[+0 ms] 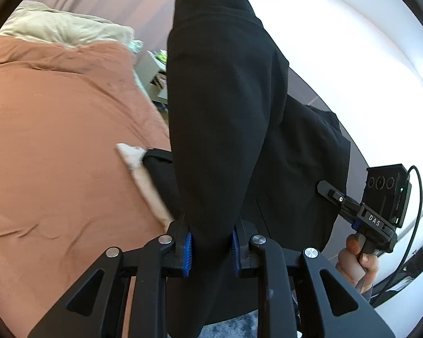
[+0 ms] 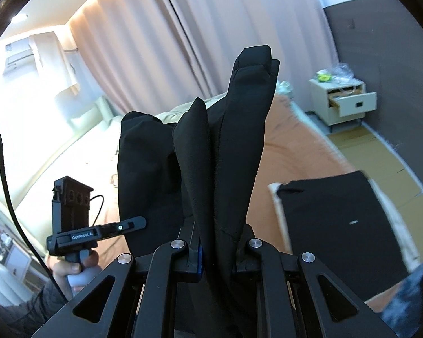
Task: Fold large clothes
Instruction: 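Lift the folded black jacket off the bed with both grippers, then carry the jacket with both grippers onto the cream garment stack and release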
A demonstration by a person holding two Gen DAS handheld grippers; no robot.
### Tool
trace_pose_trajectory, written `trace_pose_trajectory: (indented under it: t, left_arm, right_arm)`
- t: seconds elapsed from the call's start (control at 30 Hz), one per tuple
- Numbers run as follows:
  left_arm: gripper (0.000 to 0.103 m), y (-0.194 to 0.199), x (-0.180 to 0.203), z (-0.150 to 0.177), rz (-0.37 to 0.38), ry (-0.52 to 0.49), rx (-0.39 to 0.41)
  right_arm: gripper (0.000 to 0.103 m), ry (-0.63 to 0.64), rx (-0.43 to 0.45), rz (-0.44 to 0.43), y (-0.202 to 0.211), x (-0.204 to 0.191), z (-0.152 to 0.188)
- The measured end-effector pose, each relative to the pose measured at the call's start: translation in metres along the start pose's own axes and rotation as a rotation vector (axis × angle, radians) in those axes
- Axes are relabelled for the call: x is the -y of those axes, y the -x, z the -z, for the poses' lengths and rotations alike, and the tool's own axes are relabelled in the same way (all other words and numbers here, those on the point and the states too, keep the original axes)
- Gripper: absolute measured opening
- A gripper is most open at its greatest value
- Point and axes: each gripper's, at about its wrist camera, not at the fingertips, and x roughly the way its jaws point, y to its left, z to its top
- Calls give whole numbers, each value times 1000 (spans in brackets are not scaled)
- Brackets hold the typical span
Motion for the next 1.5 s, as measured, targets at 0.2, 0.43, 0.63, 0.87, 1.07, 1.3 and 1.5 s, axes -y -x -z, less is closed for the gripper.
trace_pose_trajectory:
  t: [0.2, 0.43, 0.63, 0.87, 1.07, 1.3, 1.5]
  left_arm:
    - [22, -46, 22, -21, 54, -29, -44]
    - [22, -111, 46, -19, 103, -25, -119]
    - [22, -170, 20, -18, 90, 42, -180]
    - [23, -247, -17, -19, -7, 70, -279]
    - [23, -285, -51, -14, -86, 101, -348]
    - [28, -292, -53, -21, -109, 75, -408]
    - [43, -271, -51, -20, -168, 34, -375]
  right_arm:
    - [13, 9, -1, 86, 34, 19, -20]
    - [13, 4, -31, 193, 48, 59, -50]
    - [13, -26, -72, 242, 21, 99, -63]
    - [28, -72, -129, 392, -53, 156, -46]
    - [71, -221, -91, 485, -48, 203, -29]
    - [71, -349, -157, 566, -14, 232, 35]
    - [71, -542, -123, 548, 21, 258, 104]
